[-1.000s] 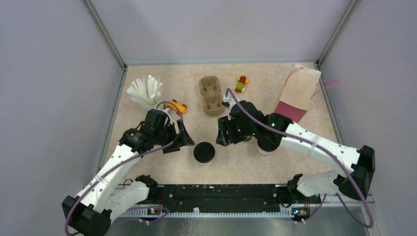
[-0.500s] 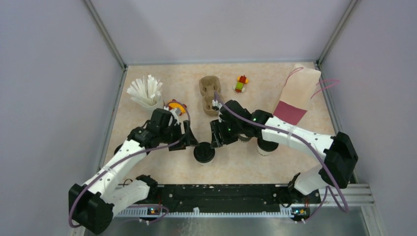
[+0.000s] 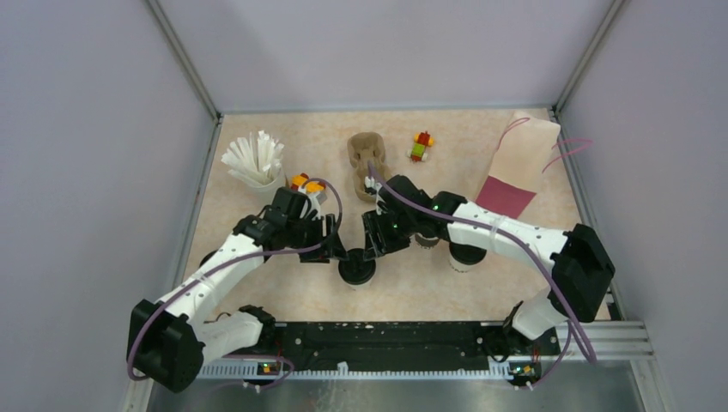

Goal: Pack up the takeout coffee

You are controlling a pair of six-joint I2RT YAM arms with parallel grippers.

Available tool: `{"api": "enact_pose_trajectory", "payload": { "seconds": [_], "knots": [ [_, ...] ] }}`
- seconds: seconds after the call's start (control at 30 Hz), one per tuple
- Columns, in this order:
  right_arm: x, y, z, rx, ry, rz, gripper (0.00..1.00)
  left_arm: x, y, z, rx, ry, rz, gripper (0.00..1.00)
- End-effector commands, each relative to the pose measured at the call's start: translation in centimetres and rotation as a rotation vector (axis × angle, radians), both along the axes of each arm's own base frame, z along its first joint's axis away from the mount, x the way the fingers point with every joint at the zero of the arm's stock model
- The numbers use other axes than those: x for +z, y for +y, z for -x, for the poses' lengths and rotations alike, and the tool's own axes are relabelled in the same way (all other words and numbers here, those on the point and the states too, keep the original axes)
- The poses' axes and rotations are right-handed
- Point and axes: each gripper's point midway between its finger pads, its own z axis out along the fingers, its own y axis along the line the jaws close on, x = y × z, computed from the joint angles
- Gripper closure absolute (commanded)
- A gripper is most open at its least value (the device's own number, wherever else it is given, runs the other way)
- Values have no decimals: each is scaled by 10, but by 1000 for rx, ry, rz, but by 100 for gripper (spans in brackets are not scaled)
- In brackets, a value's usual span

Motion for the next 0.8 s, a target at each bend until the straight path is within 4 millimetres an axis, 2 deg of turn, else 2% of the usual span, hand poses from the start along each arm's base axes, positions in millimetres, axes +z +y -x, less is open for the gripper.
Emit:
{"api": "enact_pose_trajectory", "payload": {
  "seconds": [0.0,0.33,0.63,0.7,0.77],
  "knots": [
    [-5,6,-7,0,-6,-23,53,-5,-2,-2,-42,-26,6,34],
    [-33,-2,-5,-25,17,9,62,-17,0,2,-44,21,-14,37],
    [-56,-15,-5,-16,-14,18,64,-23,2,11,-53,91,-34,41],
    [-52,-17,-12,-21,-30,11,64,-20,3,12,-54,97,-38,42],
    [-39,-15,-21,-36,-41,-7,62,-16,2,11,-56,98,-37,42]
  ]
}}
